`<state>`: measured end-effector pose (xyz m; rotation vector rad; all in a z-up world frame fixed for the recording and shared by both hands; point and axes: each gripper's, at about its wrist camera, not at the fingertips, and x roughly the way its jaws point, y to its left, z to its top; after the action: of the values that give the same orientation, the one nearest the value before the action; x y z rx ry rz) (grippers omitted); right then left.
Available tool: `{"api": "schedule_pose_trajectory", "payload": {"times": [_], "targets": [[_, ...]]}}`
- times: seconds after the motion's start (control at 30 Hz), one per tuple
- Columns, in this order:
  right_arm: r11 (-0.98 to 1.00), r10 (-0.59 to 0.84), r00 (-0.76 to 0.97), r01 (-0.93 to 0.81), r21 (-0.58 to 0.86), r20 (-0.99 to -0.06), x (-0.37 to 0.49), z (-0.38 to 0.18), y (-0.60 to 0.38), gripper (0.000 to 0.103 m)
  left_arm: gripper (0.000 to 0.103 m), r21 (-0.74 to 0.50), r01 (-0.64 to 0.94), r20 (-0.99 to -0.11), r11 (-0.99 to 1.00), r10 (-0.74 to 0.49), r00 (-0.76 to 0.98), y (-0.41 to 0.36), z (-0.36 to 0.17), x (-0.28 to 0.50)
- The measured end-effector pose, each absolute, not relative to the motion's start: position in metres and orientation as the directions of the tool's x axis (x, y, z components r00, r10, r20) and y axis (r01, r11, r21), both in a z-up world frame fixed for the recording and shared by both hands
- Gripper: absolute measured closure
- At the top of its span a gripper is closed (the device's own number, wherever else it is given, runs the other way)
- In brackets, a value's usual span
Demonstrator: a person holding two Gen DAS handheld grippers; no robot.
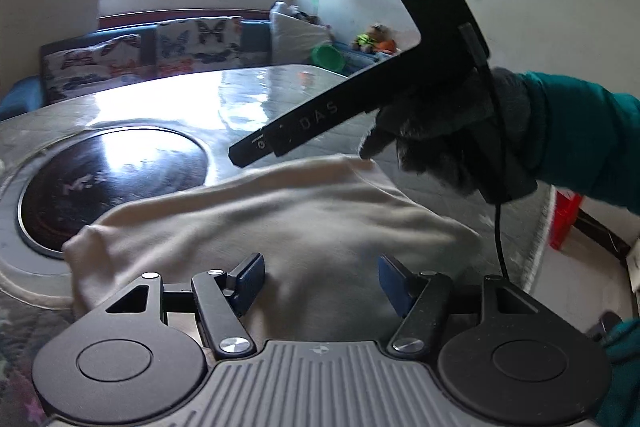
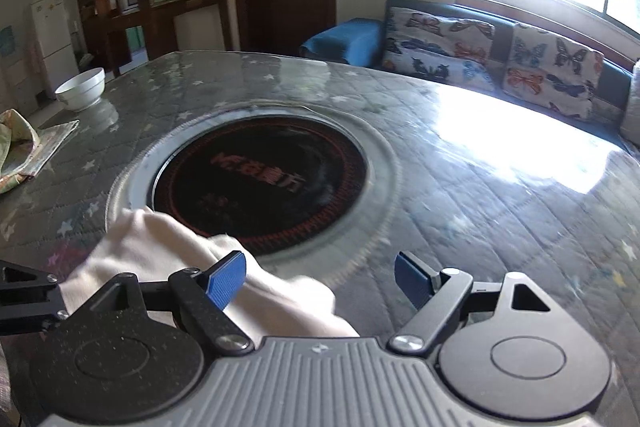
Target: Fold clothes
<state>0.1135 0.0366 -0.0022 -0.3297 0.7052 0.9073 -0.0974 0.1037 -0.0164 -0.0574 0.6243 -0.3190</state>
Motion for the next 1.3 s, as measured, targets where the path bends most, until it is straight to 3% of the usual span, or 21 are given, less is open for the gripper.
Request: {"api": "schedule_pose_trajectory", "payload": {"times": [0.2,0.47,0.97,1.3], "targets": [[0.615,0.603,0.424,-0.787,0.055,-0.676,0.109,-0.004,0.012,0.019,0.035,-0.157,0.348,-0.571,0.924,-0.373,0.732,0.099,-0.017,-0.113],[0.622,0.610,0.441,-0.781,0.053,-0.659,0.102,-0.003,0.005,0.019,0.035,-0.167,0.233,-0.540,0.958,-0.287,0.791,0.112,-0.008,-0.078],[0.638,0.607,0.452,-0.768,0.061,-0.653,0.099,0.001,-0.013,0.019,0.027,-0.191,0.386,-0.574,0.902,-0.422,0.701,0.093,-0.015,-0.104],[0.648,0.604,0.449,-0.758,0.077,-0.658,0.098,-0.004,-0.016,0.018,0.027,-0.189,0.321,-0.563,0.928,-0.370,0.739,0.091,-0.013,-0.066]]}}
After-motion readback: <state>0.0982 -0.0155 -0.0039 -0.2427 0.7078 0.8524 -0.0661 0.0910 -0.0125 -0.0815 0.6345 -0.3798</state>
